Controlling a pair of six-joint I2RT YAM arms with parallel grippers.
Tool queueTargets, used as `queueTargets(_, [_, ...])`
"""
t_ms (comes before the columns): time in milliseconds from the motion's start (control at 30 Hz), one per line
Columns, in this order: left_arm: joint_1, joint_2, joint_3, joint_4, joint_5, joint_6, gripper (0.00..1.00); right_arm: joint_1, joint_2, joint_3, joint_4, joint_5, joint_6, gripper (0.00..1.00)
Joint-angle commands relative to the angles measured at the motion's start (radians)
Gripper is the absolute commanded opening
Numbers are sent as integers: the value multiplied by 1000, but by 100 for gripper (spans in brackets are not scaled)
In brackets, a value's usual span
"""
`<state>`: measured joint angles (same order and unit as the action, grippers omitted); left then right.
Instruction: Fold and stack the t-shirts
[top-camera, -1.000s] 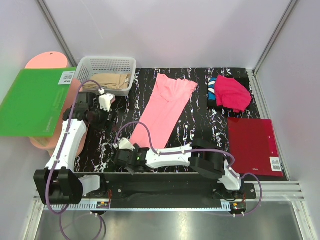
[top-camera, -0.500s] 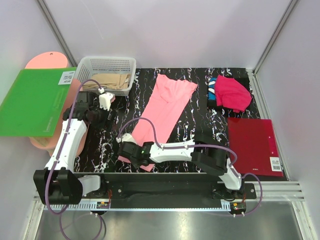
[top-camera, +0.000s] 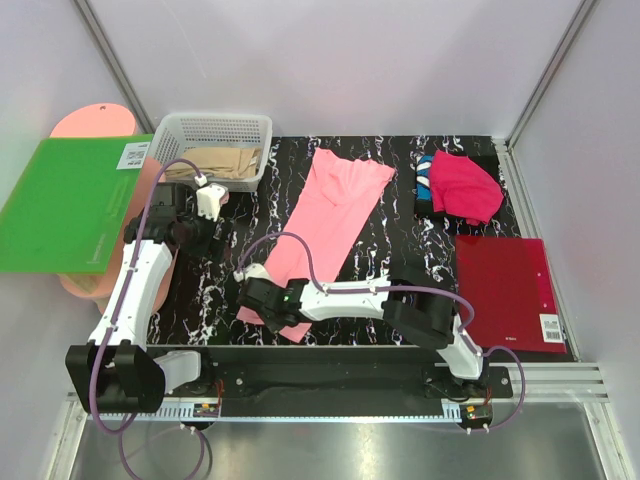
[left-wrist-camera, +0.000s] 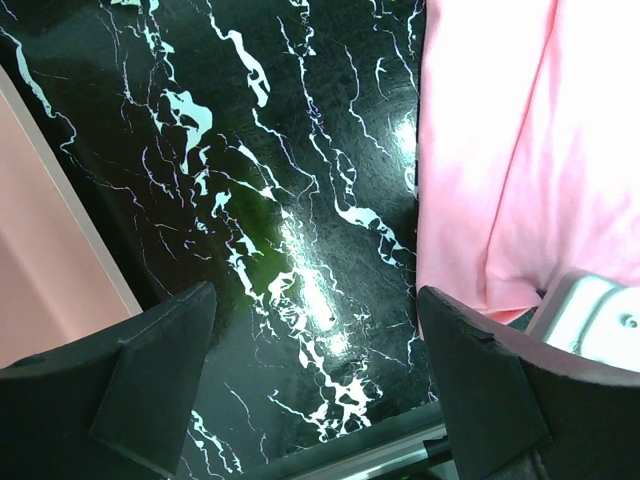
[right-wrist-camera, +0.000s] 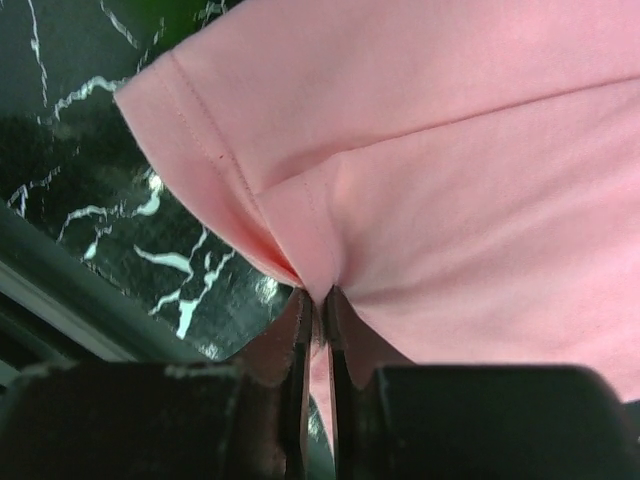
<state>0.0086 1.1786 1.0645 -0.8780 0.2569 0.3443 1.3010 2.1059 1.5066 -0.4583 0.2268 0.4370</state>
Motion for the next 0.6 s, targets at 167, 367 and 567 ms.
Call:
queueTargets(167, [-4, -33, 0, 36, -19, 15, 86, 176, 14, 171, -371, -98, -27, 11])
queueTargets(367, [-2, -37, 2, 36, -16, 21, 86, 179, -113, 178, -370, -156, 34, 11])
queueTargets(567, [-4, -34, 5, 36, -18, 21, 86, 64, -202, 87, -341, -178, 39, 11])
